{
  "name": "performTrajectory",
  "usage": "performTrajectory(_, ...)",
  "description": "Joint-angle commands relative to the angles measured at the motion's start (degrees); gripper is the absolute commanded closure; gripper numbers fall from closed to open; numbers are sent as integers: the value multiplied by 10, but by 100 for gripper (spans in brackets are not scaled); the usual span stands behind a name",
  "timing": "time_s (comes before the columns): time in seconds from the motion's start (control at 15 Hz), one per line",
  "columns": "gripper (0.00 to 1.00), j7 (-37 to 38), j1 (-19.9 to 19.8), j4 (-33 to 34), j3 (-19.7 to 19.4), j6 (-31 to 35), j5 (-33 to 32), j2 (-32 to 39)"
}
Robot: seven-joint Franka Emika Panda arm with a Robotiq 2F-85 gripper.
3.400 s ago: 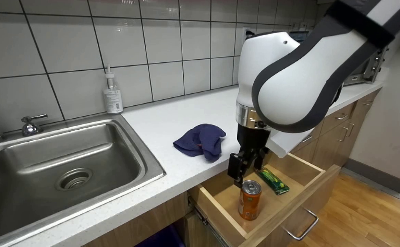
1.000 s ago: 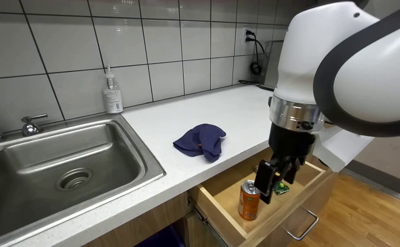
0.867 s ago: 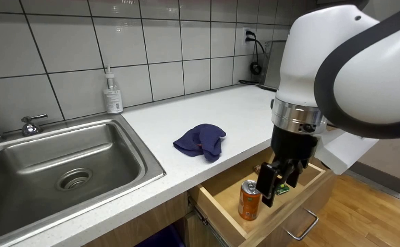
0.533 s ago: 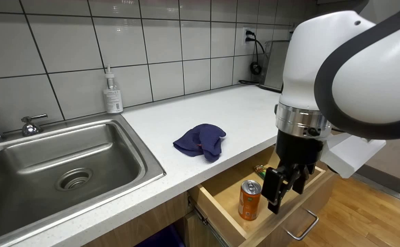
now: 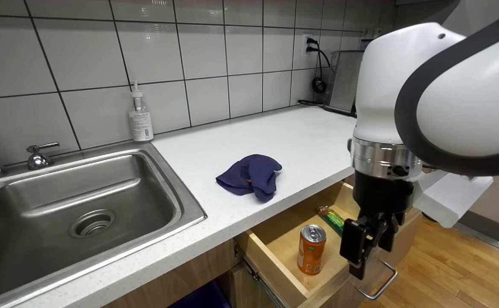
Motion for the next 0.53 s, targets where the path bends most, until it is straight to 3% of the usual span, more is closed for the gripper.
performTrajectory(0.0, 0, -22, -9, -15, 1, -18, 10, -20)
performTrajectory(0.47, 0, -9, -7, -26, 2, -3, -4, -5)
